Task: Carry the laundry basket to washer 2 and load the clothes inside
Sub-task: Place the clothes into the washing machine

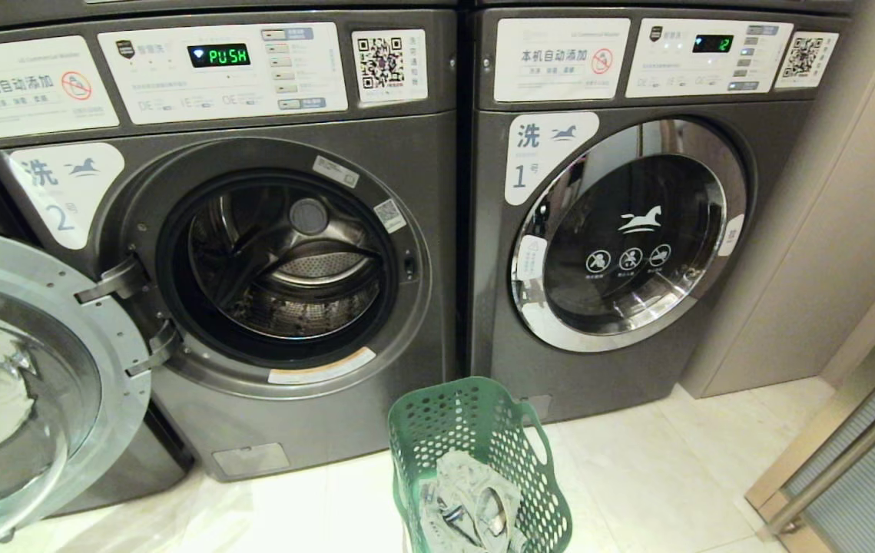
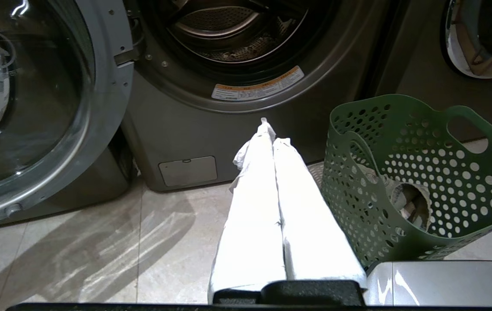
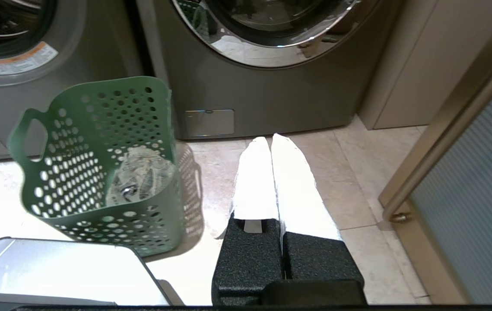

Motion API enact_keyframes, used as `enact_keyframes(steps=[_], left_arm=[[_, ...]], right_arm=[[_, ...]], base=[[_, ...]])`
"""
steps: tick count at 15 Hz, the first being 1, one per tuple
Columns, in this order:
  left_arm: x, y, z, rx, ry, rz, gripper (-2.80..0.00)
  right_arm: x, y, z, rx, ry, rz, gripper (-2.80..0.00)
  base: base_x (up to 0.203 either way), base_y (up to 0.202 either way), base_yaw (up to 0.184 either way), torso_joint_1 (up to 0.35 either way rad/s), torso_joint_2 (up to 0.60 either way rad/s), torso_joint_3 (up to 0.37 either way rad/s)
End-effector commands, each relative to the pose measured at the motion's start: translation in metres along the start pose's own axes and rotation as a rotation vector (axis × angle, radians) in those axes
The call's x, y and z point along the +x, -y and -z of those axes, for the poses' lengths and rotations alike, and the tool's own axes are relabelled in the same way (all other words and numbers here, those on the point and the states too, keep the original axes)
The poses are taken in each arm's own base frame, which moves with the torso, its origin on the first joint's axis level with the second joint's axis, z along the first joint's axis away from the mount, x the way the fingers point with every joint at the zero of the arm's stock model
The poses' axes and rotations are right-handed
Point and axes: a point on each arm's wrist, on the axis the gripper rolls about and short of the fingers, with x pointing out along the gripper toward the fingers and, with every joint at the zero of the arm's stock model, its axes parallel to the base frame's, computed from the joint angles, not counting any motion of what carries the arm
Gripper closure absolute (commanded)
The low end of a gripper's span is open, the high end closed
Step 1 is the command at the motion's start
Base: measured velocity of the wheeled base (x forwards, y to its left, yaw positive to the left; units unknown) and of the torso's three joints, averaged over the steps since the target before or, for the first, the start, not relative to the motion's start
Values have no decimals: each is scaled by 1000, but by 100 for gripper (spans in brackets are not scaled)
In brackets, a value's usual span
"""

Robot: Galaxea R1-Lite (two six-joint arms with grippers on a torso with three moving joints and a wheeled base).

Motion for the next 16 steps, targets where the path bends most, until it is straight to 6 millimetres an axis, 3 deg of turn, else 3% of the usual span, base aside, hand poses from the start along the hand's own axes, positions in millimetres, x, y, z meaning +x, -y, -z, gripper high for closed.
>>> enact_keyframes(steps=[1,16], left_arm=[[0,0,0,0,0,0,0],[0,0,0,-6,0,0,0]], right_arm=[[0,0,0,-1,-1,-3,0],[0,0,0,0,-1,-1,0]], base=[[0,198,0,4,2,2],[0,183,-3,2,1,2]])
